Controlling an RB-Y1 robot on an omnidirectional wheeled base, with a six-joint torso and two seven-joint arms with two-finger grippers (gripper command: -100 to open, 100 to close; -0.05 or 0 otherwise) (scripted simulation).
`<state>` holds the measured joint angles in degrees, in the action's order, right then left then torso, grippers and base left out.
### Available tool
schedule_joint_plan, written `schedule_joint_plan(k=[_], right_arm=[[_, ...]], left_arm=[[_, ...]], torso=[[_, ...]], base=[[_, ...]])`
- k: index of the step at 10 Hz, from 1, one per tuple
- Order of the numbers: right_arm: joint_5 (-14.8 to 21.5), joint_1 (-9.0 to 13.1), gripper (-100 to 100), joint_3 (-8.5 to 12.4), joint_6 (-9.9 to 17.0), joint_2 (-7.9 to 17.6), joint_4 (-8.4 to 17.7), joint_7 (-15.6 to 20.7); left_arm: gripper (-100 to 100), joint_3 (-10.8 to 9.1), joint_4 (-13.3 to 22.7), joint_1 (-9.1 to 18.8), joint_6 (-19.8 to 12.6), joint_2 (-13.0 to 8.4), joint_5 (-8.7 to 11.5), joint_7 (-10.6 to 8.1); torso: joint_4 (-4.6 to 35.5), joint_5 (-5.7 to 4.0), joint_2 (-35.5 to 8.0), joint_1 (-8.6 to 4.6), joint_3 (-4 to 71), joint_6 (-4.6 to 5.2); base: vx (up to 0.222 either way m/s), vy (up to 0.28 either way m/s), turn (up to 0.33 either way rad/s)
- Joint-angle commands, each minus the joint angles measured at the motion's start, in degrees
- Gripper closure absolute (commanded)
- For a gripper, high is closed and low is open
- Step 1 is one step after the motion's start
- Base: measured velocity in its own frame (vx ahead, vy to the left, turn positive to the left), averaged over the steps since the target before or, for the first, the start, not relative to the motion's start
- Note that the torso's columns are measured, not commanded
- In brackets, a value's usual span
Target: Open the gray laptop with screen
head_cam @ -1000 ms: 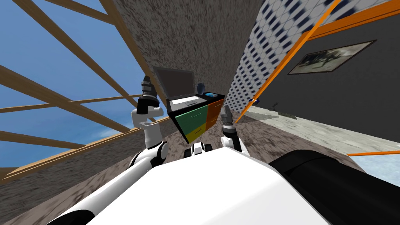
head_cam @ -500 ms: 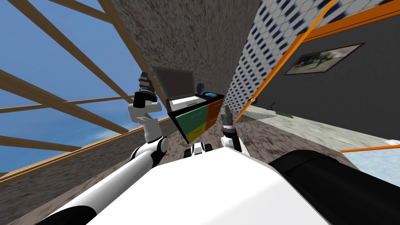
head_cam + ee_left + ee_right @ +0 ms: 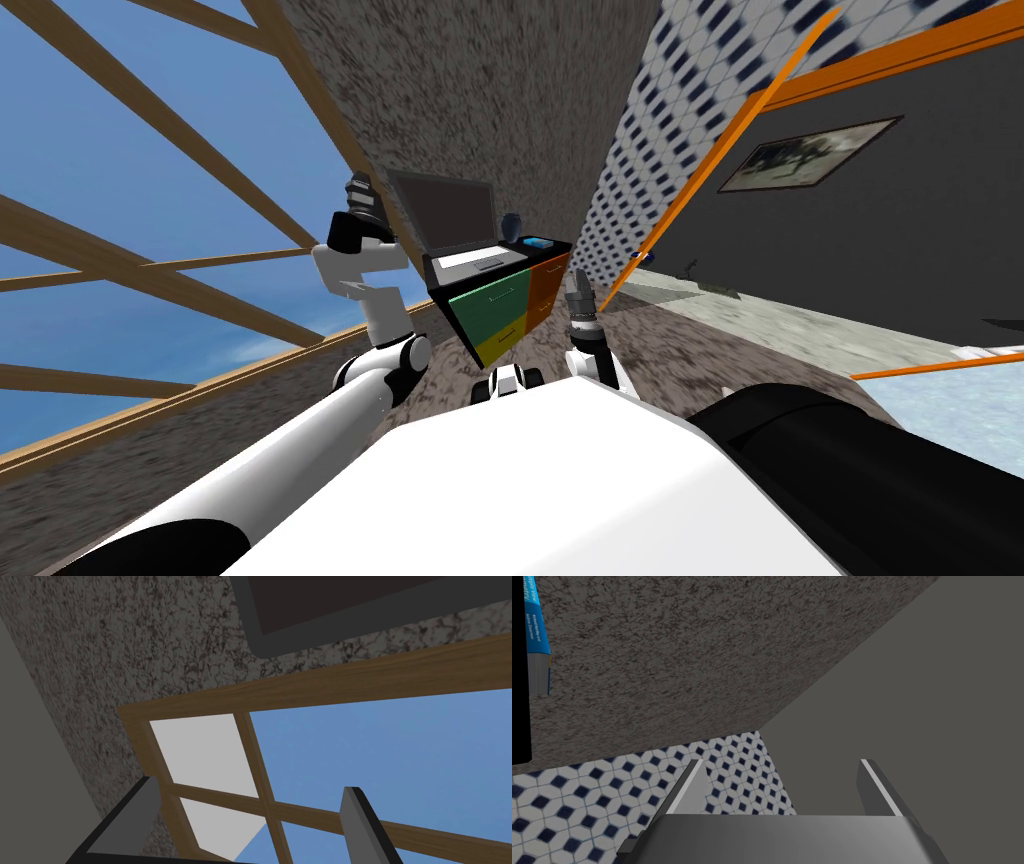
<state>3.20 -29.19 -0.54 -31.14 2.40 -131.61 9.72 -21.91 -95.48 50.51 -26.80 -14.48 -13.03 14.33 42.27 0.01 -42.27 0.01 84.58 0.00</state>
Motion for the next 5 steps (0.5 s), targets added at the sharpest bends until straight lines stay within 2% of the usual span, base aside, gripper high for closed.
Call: schedule_joint_plan(k=[1, 3, 4, 5], right_arm=[[0.0, 0.0, 0, 0.0, 0.0, 0.0, 0.0, 0.0], [0.0, 0.0, 0, 0.0, 0.0, 0.0, 0.0, 0.0], [0.0, 0.0, 0, 0.0, 0.0, 0.0, 0.0, 0.0], [0.0, 0.0, 0, 0.0, 0.0, 0.0, 0.0, 0.0]], left_arm=[[-100, -1.83, 3.81, 4.67, -4.16, -1.23, -1.94, 1.25], [-100, -1.83, 4.98, 7.27, -4.2, -1.23, -1.94, 1.25], [-100, -3.0, 7.24, 9.23, -6.68, -2.06, -3.4, 2.07], [-100, -3.0, 8.33, 11.15, -6.68, -2.06, -3.4, 2.07]], torso=[[0.01, -0.01, -0.02, -0.01, -0.01, -0.02], [0.01, -0.01, -0.02, -0.04, -0.01, 0.0], [0.01, -0.02, -0.03, -0.04, -0.02, -0.01], [0.01, -0.01, -0.01, -0.03, -0.01, 0.01]], base=[[0.003, 0.01, -0.054], [0.003, 0.004, -0.015], [0.007, 0.0, -0.055], [0.008, 0.002, -0.031]])
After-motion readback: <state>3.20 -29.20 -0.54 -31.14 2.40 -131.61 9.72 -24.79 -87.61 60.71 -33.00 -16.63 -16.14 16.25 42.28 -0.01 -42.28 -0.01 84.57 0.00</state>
